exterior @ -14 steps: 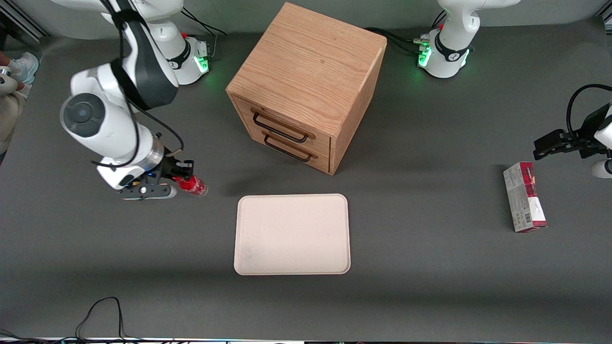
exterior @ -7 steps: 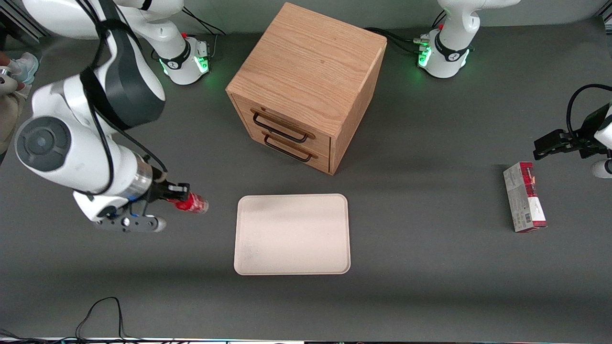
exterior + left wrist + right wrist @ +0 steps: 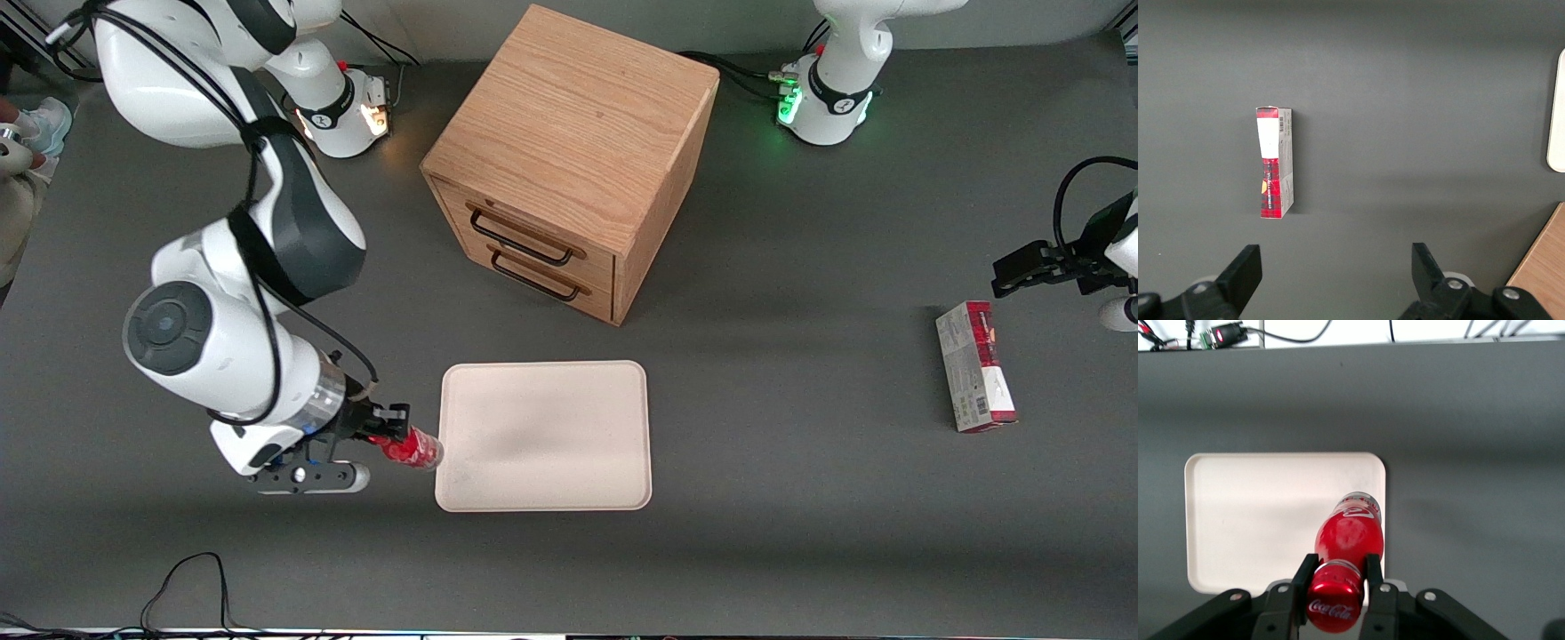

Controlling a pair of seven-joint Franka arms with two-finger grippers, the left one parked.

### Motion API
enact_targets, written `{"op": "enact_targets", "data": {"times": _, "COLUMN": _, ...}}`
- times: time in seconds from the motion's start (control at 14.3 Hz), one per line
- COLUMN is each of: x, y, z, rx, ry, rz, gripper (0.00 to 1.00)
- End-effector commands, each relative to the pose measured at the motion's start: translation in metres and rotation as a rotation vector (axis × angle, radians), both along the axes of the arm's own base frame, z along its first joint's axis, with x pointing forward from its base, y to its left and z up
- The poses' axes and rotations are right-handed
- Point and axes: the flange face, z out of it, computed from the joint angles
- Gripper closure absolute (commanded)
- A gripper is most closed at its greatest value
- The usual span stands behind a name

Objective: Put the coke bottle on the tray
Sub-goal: 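Carry the held bottle low over the table onto the cream tray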

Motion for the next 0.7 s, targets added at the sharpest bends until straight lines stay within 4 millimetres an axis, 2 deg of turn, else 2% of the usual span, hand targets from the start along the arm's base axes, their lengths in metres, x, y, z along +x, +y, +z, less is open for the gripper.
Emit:
{"op": "enact_targets", "data": {"times": 0.0, "x": 0.010, "y": 0.016, "z": -0.023, "rx": 0.008, "ry": -0.054, "rz": 0.002, "gripper": 1.00}}
{"op": "enact_targets", "data": {"times": 0.07, "x": 0.011, "y": 0.020, "z": -0.034, "rx": 0.016, "ry": -0.068, "rz": 0.006, "gripper": 1.00}}
{"op": "enact_targets", "data": {"times": 0.35, "x": 0.009, "y": 0.030, "z": -0.102, "rx": 0.000, "ry": -0.065, "rz": 0.051, "gripper": 1.00}}
{"op": "enact_targets", "data": {"times": 0.42, "x": 0.006, "y": 0.035, "z": -0.114, "rx": 0.001, "ry": -0.067, "rz": 0.059, "gripper": 1.00}}
{"op": "enact_targets", "data": {"times": 0.56, "x": 0.007, "y": 0.030, "z": -0.131, "rx": -0.017, "ry": -0.057, "rz": 0.057, "gripper": 1.00}}
{"op": "enact_targets", "data": {"times": 0.63, "x": 0.008, "y": 0.029, "z": -0.133, "rx": -0.027, "ry": -0.059, "rz": 0.059, "gripper": 1.00}}
